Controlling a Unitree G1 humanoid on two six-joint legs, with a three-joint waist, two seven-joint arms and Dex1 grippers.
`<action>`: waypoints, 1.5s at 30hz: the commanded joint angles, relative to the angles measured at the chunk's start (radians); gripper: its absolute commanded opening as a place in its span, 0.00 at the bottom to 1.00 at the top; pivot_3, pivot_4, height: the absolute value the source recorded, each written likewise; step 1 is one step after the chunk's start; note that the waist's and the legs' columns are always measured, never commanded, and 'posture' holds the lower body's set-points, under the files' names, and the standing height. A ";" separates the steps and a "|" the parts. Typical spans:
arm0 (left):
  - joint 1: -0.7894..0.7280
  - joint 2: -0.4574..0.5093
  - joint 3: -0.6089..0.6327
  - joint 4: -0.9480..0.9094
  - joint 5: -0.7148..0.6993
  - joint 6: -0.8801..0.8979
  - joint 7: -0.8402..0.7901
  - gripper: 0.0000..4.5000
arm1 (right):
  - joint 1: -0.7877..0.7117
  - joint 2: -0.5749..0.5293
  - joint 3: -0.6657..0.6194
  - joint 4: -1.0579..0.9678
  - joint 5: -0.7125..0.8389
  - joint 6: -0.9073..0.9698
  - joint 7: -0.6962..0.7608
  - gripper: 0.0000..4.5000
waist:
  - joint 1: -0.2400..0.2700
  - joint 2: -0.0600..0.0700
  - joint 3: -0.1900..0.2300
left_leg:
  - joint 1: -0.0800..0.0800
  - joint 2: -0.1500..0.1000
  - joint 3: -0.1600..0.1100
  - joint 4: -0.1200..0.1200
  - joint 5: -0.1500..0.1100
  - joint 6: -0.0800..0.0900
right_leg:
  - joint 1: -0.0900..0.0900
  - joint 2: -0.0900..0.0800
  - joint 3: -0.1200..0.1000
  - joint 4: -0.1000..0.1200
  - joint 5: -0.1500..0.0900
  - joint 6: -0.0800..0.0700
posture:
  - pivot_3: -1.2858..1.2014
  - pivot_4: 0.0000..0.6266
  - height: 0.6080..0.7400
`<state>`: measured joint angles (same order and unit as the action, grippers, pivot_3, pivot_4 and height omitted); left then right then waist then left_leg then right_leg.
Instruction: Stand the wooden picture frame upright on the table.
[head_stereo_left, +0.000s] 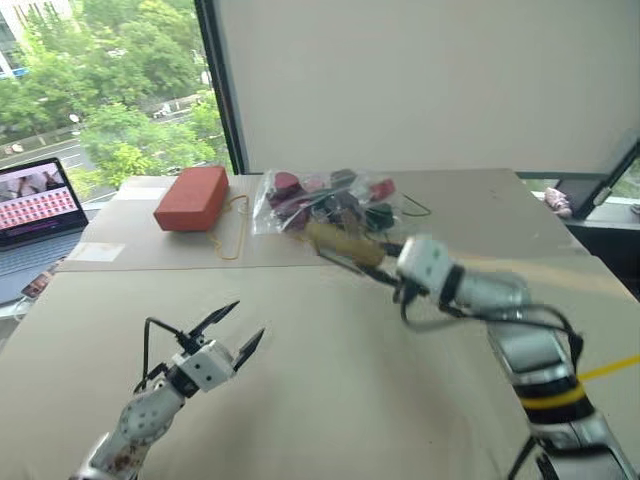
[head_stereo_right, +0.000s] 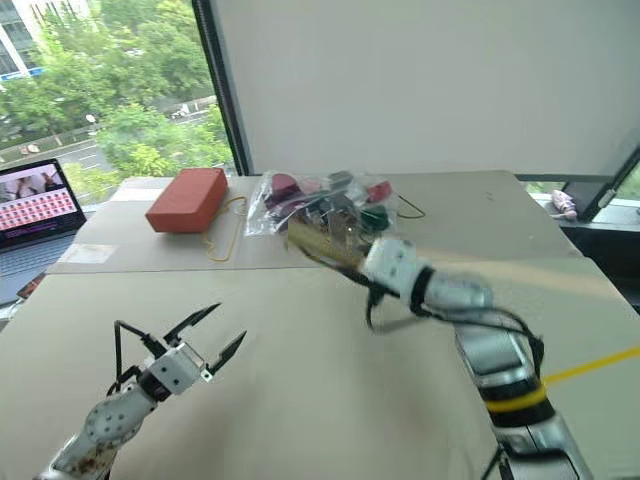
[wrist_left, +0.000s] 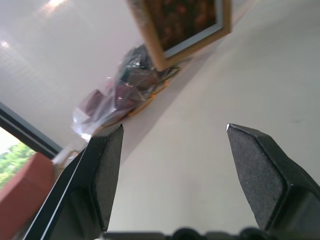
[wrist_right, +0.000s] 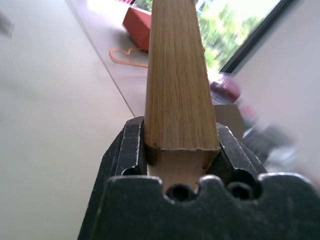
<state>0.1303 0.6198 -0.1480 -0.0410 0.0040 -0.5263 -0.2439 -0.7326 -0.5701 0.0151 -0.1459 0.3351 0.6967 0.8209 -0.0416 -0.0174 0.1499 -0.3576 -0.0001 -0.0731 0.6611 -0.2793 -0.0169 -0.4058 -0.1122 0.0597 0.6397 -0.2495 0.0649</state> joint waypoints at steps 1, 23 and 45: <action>0.007 -0.013 0.054 -0.085 -0.047 0.067 -0.035 0.78 | -0.144 0.020 -0.116 0.096 0.220 0.491 -0.016 0.28 | 0.005 0.000 0.000 | 0.000 0.000 -0.001 0.000 0.000 0.000 | 0.000 0.000 -0.001 0.000 -0.001 -0.001 | 0.52 0.24 1.00; 0.009 -0.094 0.114 -0.132 -0.049 0.103 -0.160 0.78 | -0.131 -0.009 -0.073 0.215 0.261 0.528 -0.002 0.99 | -0.002 0.000 0.000 | -0.015 -0.001 0.000 0.001 0.001 -0.001 | -0.016 0.000 -0.001 0.002 -0.001 -0.002 | 0.52 0.24 1.00; 0.016 -0.369 0.249 -0.281 -0.226 0.693 0.091 0.78 | 0.720 0.322 -0.136 -0.489 -0.147 -0.045 -0.783 0.99 | 0.012 -0.001 -0.003 | -0.016 -0.001 0.000 0.002 0.002 -0.003 | -0.018 -0.001 0.000 0.004 -0.001 -0.001 | 0.52 0.24 1.00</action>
<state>0.1623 0.2637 0.0695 -0.2826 -0.2237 0.1376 -0.1958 -0.0405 -0.2800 -0.1574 -0.5661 0.3072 0.8561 0.1351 -0.0294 -0.0188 0.1469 -0.3735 -0.0017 -0.0721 0.6634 -0.2770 -0.0209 -0.4237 -0.1134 0.0602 0.6439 -0.2502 0.0636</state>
